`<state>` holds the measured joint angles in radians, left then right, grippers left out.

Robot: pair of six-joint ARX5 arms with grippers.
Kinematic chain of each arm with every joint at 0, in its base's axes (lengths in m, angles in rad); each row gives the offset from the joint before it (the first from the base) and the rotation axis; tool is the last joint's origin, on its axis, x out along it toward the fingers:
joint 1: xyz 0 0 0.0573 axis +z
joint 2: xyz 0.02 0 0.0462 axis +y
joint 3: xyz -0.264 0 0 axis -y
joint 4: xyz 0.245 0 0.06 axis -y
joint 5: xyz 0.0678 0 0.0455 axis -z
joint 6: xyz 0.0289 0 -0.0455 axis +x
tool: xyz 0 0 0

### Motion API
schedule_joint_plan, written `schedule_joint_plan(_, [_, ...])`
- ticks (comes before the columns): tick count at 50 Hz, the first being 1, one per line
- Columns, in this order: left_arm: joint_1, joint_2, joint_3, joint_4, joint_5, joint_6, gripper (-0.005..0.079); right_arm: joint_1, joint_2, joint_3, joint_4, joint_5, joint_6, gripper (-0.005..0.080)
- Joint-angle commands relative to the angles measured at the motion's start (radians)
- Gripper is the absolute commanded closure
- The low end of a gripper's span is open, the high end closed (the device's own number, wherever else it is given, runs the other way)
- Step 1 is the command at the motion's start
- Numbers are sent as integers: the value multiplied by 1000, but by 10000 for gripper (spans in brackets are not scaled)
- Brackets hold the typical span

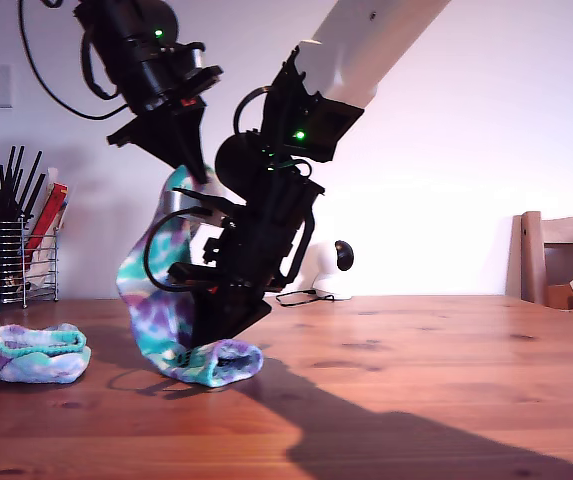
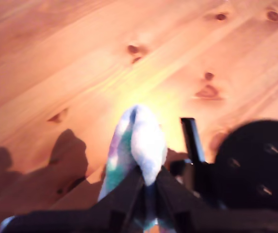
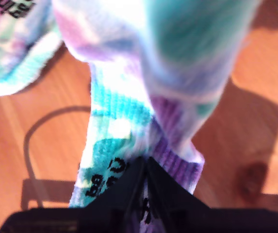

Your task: Fold the socks in front of you. After folding them, place them to the left side.

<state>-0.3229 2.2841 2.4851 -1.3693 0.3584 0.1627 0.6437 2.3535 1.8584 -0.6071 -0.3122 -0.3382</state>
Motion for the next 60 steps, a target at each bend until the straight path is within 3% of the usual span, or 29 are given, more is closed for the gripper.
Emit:
schedule_joint_plan(1, [-11, -16, 0, 0, 3, -11, 762, -6, 44, 8, -2, -3, 1, 765])
schedule_joint_plan(30, [-91, -18, -1, -2, -3, -42, 762, -31, 39, 14, -20, -48, 25, 765])
schedule_joint_plan(38, [-90, -18, -1, -2, -47, -40, 762, -45, 15, 37, -50, -124, 25, 765])
schedule_joint_plan(60, [-65, -22, -1, -2, -91, -22, 762, -53, -76, 49, -116, -161, -13, 765])
